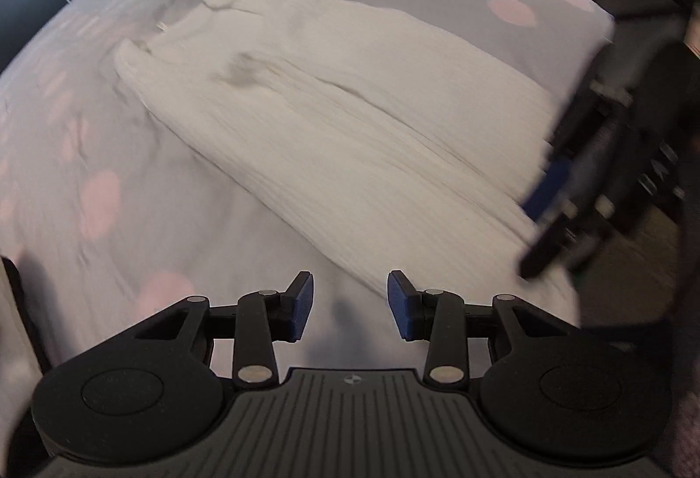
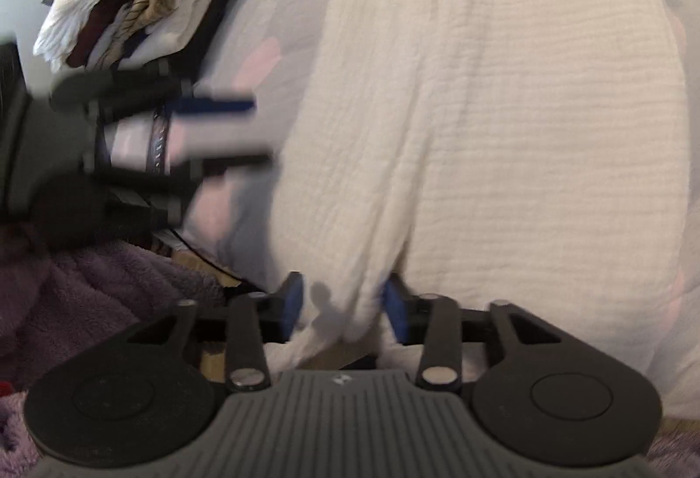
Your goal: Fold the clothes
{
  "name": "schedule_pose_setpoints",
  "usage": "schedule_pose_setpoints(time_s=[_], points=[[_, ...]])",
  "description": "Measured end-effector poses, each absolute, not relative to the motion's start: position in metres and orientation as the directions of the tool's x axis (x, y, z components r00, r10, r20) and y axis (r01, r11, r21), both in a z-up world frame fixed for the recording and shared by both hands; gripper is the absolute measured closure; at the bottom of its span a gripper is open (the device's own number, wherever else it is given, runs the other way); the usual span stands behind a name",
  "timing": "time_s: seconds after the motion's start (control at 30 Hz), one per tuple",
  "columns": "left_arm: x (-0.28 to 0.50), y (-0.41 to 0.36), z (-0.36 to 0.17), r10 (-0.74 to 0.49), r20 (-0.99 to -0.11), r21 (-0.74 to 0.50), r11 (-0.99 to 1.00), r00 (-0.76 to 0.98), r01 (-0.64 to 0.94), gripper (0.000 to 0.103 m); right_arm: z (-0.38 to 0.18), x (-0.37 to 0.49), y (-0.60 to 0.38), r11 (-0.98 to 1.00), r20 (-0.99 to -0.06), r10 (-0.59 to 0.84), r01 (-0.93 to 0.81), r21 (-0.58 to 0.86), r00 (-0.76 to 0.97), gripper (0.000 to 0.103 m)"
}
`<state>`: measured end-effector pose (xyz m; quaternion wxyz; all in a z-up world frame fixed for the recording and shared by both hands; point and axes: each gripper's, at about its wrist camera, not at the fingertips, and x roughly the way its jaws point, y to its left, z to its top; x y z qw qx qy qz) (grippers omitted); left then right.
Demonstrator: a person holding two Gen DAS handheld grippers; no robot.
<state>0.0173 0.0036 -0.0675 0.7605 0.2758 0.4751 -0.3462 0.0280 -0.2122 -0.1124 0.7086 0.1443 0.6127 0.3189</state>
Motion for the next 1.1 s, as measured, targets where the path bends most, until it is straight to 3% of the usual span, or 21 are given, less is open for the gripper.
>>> schedule_pose_setpoints(time_s=[0.23,0.43,0.5,0.57,0.8,1.1], points=[[-0.047,0.011,-0.092,-0.257,-0.936,0.036,0.612,0.241,0.79,0.067,-0.128,-0.004,-0.199,0.748,-0.776,0.621,-0.213,0.628,-0.106,0.057],[-0.069,0.007,-0.102,-0.229,-0.947,0.052,0.583,0.226,0.811,0.068,-0.139,-0.025,-0.176,0.735,-0.767,0.634,-0.23,0.638,-0.103,0.059],[-0.07,0.01,-0.101,-0.217,-0.946,0.068,0.591,0.24,0.804,0.068,-0.137,-0.028,-0.175,0.744,-0.783,0.614,-0.262,0.615,-0.097,0.07],[-0.069,0.012,-0.096,-0.22,-0.941,0.074,0.605,0.256,0.793,0.068,-0.135,-0.031,-0.174,0.751,-0.799,0.594,-0.293,0.591,-0.089,0.096],[-0.068,0.011,-0.087,-0.224,-0.933,0.091,0.613,0.284,0.784,0.068,-0.13,-0.043,-0.168,0.779,-0.859,0.508,-0.39,0.491,-0.066,0.098],[-0.06,0.004,-0.087,-0.213,-0.928,0.106,0.631,0.304,0.768,0.067,-0.155,-0.042,-0.18,0.859,-0.918,0.386,-0.325,0.395,-0.093,0.098]])
